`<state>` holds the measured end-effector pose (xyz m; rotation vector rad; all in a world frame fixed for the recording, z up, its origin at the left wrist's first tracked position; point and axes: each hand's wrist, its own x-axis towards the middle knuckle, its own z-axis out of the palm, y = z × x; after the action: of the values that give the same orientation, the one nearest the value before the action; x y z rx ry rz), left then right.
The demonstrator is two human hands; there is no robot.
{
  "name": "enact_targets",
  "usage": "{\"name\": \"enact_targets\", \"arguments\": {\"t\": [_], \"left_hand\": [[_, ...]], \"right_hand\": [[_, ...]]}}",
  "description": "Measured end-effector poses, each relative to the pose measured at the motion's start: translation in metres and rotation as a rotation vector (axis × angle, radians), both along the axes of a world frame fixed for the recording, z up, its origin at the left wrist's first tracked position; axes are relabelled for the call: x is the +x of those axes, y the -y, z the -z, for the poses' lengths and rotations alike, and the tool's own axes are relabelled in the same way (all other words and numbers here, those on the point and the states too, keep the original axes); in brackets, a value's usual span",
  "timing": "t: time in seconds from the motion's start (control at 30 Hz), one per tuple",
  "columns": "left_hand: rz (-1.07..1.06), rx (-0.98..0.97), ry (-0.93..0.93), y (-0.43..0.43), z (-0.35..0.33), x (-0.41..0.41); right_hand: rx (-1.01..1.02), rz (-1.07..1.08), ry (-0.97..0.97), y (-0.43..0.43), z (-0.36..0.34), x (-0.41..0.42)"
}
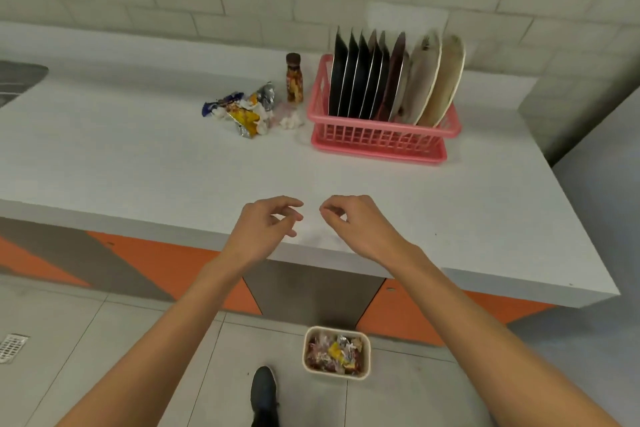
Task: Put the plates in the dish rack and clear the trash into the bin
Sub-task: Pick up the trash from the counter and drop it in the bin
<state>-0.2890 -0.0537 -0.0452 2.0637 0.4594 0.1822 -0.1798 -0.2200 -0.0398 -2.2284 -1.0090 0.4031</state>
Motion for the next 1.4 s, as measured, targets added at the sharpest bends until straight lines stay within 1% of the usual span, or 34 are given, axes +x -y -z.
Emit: {"name": "enact_targets", "arguments": {"t": [0.1, 0.23, 0.33, 0.4, 0.5, 0.57, 0.63, 0.67, 0.7, 0.73, 0.8, 0.83, 0.87, 0.93, 1.0, 1.17, 1.27, 1.33, 1.4], "left_hand": [[0.0, 0.033, -0.025, -0.039, 0.005, 0.017], [0.001, 0.06, -0.05, -0.102, 0.017, 0.041], [0.059, 0.132, -0.145, -0.149, 0.04, 0.056], [0.088, 0.167, -0.203, -0.174, 0.058, 0.063], [0.122, 0.258, -0.291, -0.199, 0.082, 0.07], [0.147, 0.338, -0.324, -0.206, 0.089, 0.072], [0.144, 0.364, -0.315, -0.216, 0.088, 0.081], [0.132, 0.357, -0.305, -0.224, 0.085, 0.089], [0.091, 0.299, -0.282, -0.235, 0.081, 0.099], [0.018, 0.169, -0.244, -0.244, 0.076, 0.109], [-0.195, -0.162, -0.144, -0.26, 0.063, 0.13], [-0.299, -0.269, -0.118, -0.267, 0.056, 0.141], [-0.36, -0.324, -0.113, -0.273, 0.051, 0.152], [-0.385, -0.387, -0.125, -0.281, 0.045, 0.172], [-0.38, -0.398, -0.149, -0.284, 0.044, 0.19], [-0.388, -0.305, -0.203, -0.292, 0.048, 0.207], [-0.415, -0.262, -0.164, -0.297, 0.043, 0.199], [-0.42, -0.181, -0.118, -0.3, 0.035, 0.188], [-0.4, -0.098, -0.063, -0.299, 0.029, 0.172]], "right_hand": [[-0.044, 0.019, -0.033, -0.038, 0.004, 0.013], [-0.104, 0.094, -0.068, -0.088, 0.017, 0.032], [-0.168, 0.128, -0.161, -0.12, 0.033, 0.041], [-0.151, 0.156, -0.184, -0.141, 0.044, 0.045], [-0.121, 0.184, -0.142, -0.17, 0.06, 0.048], [-0.232, 0.148, -0.069, -0.184, 0.072, 0.048], [-0.364, 0.12, 0.04, -0.193, 0.078, 0.047], [-0.395, 0.123, 0.069, -0.196, 0.078, 0.047], [-0.406, 0.131, 0.089, -0.199, 0.077, 0.049], [-0.413, 0.143, 0.105, -0.202, 0.075, 0.052], [-0.431, 0.181, 0.129, -0.208, 0.071, 0.057], [-0.444, 0.204, 0.132, -0.212, 0.069, 0.06], [-0.456, 0.224, 0.135, -0.216, 0.067, 0.062], [-0.477, 0.245, 0.138, -0.221, 0.065, 0.066], [-0.5, 0.256, 0.148, -0.223, 0.064, 0.067], [-0.513, 0.261, 0.151, -0.226, 0.063, 0.067], [-0.501, 0.269, 0.126, -0.225, 0.064, 0.068], [-0.5, 0.275, 0.104, -0.223, 0.067, 0.069], [-0.451, 0.278, 0.024, -0.22, 0.071, 0.073]]}}
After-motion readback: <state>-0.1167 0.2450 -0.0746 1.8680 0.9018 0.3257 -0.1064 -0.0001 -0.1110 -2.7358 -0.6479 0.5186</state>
